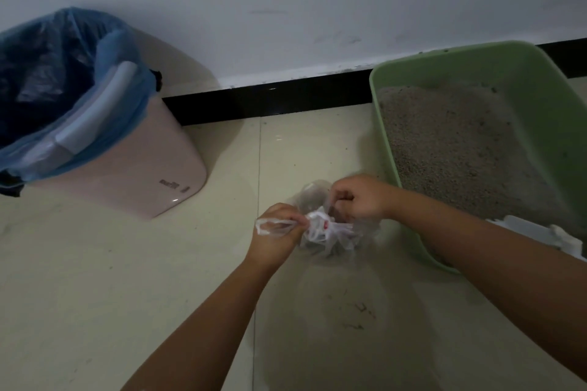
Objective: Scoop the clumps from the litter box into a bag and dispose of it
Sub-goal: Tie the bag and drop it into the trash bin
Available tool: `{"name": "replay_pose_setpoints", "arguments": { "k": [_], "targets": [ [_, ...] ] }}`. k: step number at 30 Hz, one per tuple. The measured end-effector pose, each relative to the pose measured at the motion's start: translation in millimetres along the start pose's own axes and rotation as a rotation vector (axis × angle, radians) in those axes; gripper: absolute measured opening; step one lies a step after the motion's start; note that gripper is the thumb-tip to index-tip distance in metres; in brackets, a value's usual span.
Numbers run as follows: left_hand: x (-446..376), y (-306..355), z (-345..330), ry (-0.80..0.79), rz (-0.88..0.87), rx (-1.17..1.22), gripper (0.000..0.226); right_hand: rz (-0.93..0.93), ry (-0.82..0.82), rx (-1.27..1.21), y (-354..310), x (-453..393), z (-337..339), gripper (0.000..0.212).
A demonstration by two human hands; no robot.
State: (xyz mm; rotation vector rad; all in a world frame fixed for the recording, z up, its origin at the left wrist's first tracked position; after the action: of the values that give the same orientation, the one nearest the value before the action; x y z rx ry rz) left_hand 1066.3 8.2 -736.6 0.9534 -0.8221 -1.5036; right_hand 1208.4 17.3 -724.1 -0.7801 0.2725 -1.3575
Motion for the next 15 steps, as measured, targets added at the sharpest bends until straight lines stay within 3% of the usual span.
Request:
{"name": "replay_pose_setpoints", "arguments": {
  "k": [2,4,8,12,15],
  "targets": [
    [2,1,0,-0.034,-0.047,0.037,0.022,-0.017,-0.088,-0.009,-3,-2,-11,0.038],
    [4,4,1,-0.056,-0.082,0.051,0.019,0.005,-0.213,0.042,-6,-1,-29,0.044],
    [7,7,2,-0.031,-0.193,0.03,0.008,-0.015,-0.274,-0.047,-11,-2,-42,0.038],
    [11,5,-2,0.007,-0.17,0.075,0.013,-0.047,-0.341,-0.069,-3,-4,-47,0.024],
    [13,5,-5,-0.025,-0.125,0.045,0.012,-0.031,-0.381,-0.078,-4,-2,-47,0.031]
  ]
}}
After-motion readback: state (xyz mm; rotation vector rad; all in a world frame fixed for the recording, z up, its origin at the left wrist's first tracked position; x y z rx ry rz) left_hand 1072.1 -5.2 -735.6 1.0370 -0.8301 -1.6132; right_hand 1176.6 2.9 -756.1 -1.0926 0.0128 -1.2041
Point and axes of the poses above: each hand's wrist, its own x-axis away from the middle knuckle, its own z-axis out of the back of the hand, y = z × x, the point moved 9 cm from there along -x, towards the middle knuckle, and after that the axes turned 13 degrees about y, right-handed, at the moved point
